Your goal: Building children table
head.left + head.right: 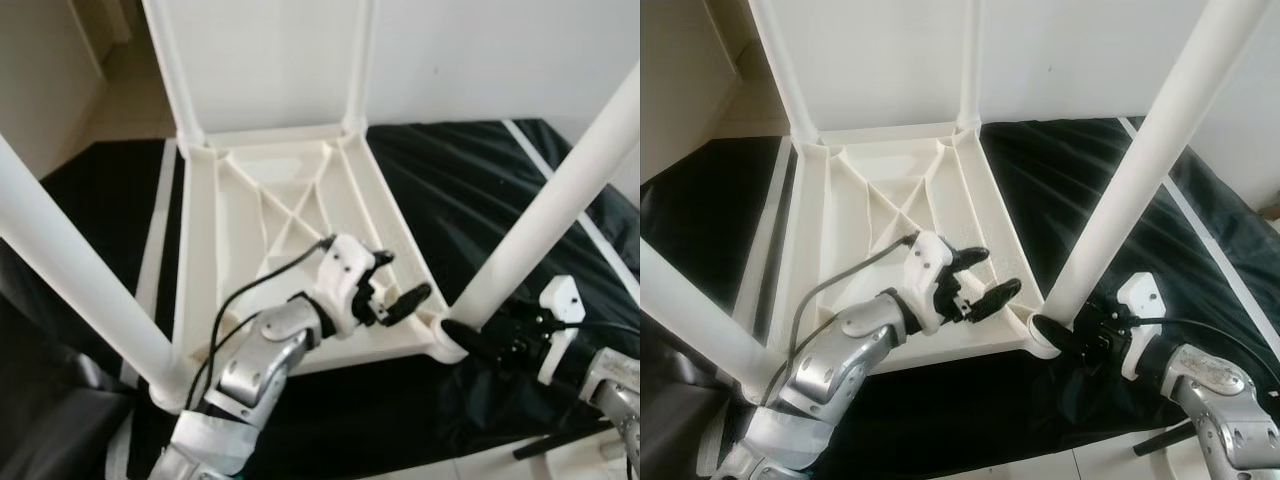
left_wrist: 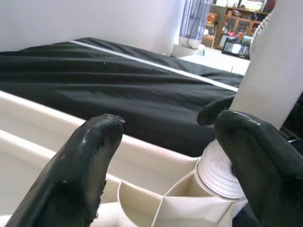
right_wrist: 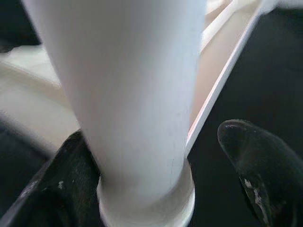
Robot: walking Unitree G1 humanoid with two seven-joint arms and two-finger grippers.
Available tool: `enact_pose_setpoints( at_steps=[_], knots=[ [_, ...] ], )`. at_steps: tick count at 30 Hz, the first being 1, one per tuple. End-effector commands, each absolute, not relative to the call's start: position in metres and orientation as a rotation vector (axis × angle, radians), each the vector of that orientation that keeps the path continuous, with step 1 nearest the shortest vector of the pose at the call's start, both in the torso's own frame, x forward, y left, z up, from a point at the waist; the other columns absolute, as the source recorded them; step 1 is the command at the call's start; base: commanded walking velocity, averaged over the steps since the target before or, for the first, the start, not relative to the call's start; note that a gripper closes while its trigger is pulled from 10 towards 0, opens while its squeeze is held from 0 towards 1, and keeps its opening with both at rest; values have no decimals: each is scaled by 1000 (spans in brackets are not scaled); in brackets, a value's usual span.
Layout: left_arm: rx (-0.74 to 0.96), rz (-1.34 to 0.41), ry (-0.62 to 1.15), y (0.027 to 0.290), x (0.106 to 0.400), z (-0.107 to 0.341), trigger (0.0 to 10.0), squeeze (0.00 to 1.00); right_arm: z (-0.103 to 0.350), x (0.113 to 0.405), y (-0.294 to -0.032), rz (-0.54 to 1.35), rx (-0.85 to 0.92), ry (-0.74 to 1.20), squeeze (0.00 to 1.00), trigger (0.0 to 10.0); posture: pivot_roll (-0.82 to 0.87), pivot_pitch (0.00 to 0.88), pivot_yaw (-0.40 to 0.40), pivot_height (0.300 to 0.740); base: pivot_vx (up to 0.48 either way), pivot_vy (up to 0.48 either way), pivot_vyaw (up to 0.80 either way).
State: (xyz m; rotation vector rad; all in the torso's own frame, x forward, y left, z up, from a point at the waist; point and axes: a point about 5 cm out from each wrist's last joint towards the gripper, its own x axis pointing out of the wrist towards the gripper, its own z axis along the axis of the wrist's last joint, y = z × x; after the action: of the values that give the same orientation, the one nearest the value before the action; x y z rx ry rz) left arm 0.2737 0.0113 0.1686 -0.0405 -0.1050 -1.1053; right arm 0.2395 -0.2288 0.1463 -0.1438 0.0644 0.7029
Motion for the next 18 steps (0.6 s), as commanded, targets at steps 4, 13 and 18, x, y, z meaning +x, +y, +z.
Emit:
enact_pose_setpoints(
  at_steps=[4, 13, 18],
  knots=[
    [-18, -1090, -67, 12, 271, 158, 10000, 0, 142, 248, -209, 671, -175, 22, 0, 10000, -107, 30, -25, 740, 0, 0, 0],
    [5, -1055, -43, 26, 265, 151, 10000, 0, 129, 242, -186, 686, -160, 22, 0, 3765, -49, 38, -46, 740, 0, 0, 0],
    [3, -996, -35, 35, 266, 149, 10000, 0, 124, 236, -185, 680, -146, 30, 0, 0, -33, 39, -51, 740, 0, 0, 0]
  ],
)
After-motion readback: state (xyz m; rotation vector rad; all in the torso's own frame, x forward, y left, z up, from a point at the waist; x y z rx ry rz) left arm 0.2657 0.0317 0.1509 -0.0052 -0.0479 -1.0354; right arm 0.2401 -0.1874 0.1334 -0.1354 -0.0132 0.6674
